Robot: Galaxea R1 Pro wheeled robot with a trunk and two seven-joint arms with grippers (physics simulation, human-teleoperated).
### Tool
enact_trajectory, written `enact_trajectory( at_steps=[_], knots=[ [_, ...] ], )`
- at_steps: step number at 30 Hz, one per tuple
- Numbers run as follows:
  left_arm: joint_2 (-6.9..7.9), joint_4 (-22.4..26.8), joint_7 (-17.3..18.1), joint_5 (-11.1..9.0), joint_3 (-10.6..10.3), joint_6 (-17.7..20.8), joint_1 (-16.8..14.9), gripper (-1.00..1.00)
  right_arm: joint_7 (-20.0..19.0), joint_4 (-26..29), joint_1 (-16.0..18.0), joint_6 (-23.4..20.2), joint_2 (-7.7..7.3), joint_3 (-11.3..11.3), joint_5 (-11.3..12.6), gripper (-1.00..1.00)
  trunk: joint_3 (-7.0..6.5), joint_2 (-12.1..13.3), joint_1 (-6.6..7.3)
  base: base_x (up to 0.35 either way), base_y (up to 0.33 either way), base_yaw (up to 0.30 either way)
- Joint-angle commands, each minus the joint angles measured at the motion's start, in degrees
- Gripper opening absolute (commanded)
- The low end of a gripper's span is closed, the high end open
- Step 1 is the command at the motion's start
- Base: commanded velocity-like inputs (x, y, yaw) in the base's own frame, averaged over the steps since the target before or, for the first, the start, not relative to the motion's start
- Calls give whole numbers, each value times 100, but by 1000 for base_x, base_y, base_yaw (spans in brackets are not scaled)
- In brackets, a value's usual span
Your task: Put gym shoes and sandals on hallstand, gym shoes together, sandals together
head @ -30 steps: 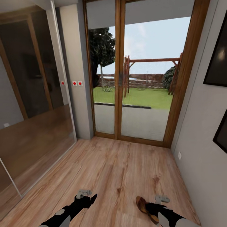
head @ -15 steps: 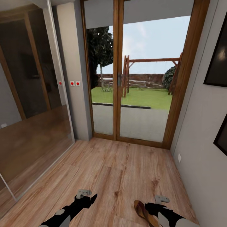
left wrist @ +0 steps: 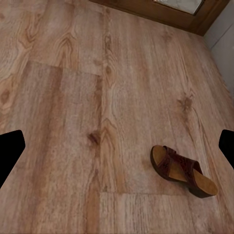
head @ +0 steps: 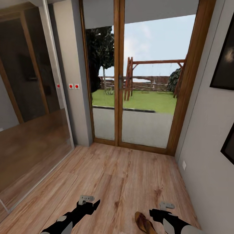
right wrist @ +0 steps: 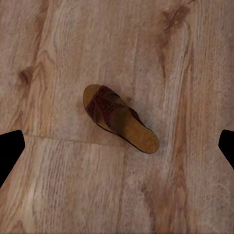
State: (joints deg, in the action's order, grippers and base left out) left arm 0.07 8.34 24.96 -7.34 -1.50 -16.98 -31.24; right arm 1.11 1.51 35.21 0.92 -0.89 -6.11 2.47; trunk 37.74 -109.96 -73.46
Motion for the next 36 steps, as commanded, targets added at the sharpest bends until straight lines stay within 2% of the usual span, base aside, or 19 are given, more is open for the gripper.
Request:
enact_trajectory(
  at_steps=[1,15,29,36],
  knots=[
    [-1,-8,26,-57,-17,-7,-5,100,3,-2,3,9,1,-31,26,100,6,-3,0,47,-38,0],
    [2,-8,34,-57,-18,-7,-5,100,3,-2,3,11,1,-31,26,100,6,-3,0,6,-81,0],
    [2,-8,35,-57,-17,-7,-5,100,3,-2,3,7,1,-31,26,100,6,-3,0,0,-5,0],
    [5,-8,35,-57,-17,-7,-5,100,3,4,3,11,1,-31,21,100,6,-3,0,-136,-20,0]
  ],
)
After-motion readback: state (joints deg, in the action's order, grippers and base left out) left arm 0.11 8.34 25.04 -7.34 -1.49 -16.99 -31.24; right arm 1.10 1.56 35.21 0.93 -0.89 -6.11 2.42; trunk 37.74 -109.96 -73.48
